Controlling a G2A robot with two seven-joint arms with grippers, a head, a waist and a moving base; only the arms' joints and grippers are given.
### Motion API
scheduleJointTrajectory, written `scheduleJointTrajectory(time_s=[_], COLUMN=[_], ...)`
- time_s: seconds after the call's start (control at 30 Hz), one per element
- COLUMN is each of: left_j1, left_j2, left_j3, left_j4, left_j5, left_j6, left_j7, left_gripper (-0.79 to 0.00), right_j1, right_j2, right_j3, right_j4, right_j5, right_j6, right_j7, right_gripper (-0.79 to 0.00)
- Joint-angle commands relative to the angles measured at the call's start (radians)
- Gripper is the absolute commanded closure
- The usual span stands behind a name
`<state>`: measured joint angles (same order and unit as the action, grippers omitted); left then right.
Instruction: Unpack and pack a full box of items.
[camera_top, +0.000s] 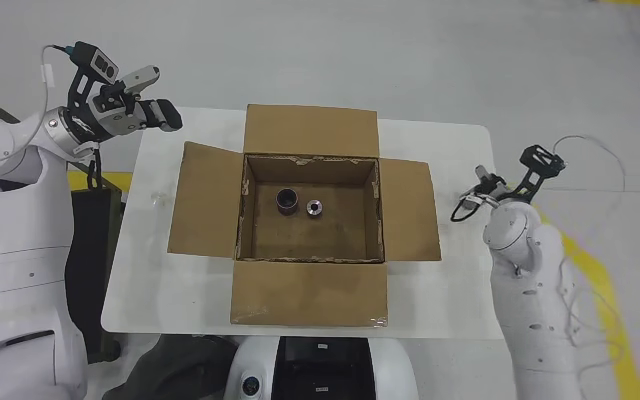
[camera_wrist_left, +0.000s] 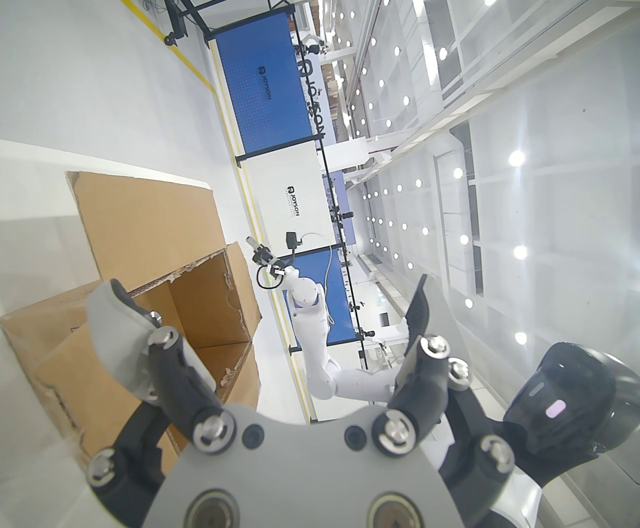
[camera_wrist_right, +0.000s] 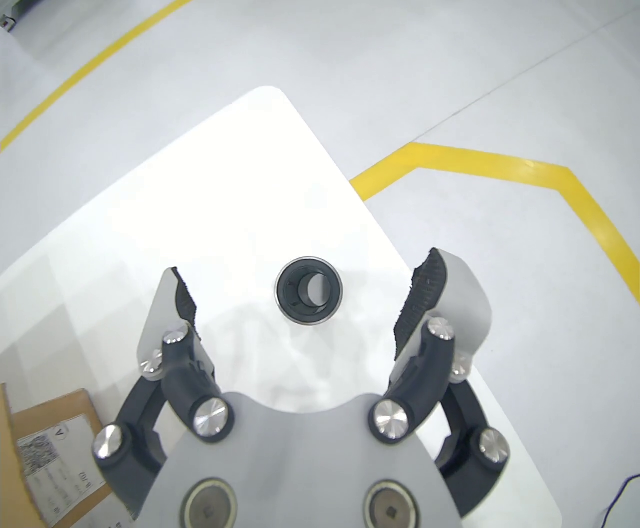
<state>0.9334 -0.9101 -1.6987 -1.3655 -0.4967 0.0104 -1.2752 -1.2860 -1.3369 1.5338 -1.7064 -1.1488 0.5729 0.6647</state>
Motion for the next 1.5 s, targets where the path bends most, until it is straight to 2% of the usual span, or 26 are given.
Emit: scheduleJointTrajectory(time_s=[0.0,0.27,0.5,0.83,1.0,1.17,1.33,1.47], left_j1=[0.000,0.000,0.000,0.000,0.000,0.000,0.000,0.000], left_j2=[0.000,0.000,0.000,0.000,0.000,0.000,0.000,0.000], left_j3=[0.000,0.000,0.000,0.000,0.000,0.000,0.000,0.000], left_j4=[0.000,0.000,0.000,0.000,0.000,0.000,0.000,0.000], left_j5=[0.000,0.000,0.000,0.000,0.000,0.000,0.000,0.000], left_j6=[0.000,0.000,0.000,0.000,0.000,0.000,0.000,0.000], left_j7=[0.000,0.000,0.000,0.000,0.000,0.000,0.000,0.000], left_gripper=[-0.785,-0.785,-0.785,-0.785,-0.785,-0.785,-0.785,-0.785], right_j1=[-0.019,-0.119,-0.123,-0.017,0.016,0.049,0.095,0.117], right_j2=[0.002,0.008,0.012,0.015,0.020,0.024,0.029,0.032], right_j3=[0.008,-0.024,-0.106,-0.227,-0.280,-0.326,-0.340,-0.331], right_j4=[-0.052,-0.287,-0.373,-0.317,-0.302,-0.275,-0.223,-0.192], right_j5=[-0.005,-0.061,-0.127,-0.121,-0.114,-0.115,0.014,0.090], right_j6=[-0.012,-0.122,-0.267,-0.540,-0.709,-0.825,-0.980,-0.999], right_j7=[0.013,0.054,0.097,0.158,0.201,0.233,0.304,0.353], right_gripper=[-0.785,-0.785,-0.785,-0.785,-0.785,-0.785,-0.785,-0.785])
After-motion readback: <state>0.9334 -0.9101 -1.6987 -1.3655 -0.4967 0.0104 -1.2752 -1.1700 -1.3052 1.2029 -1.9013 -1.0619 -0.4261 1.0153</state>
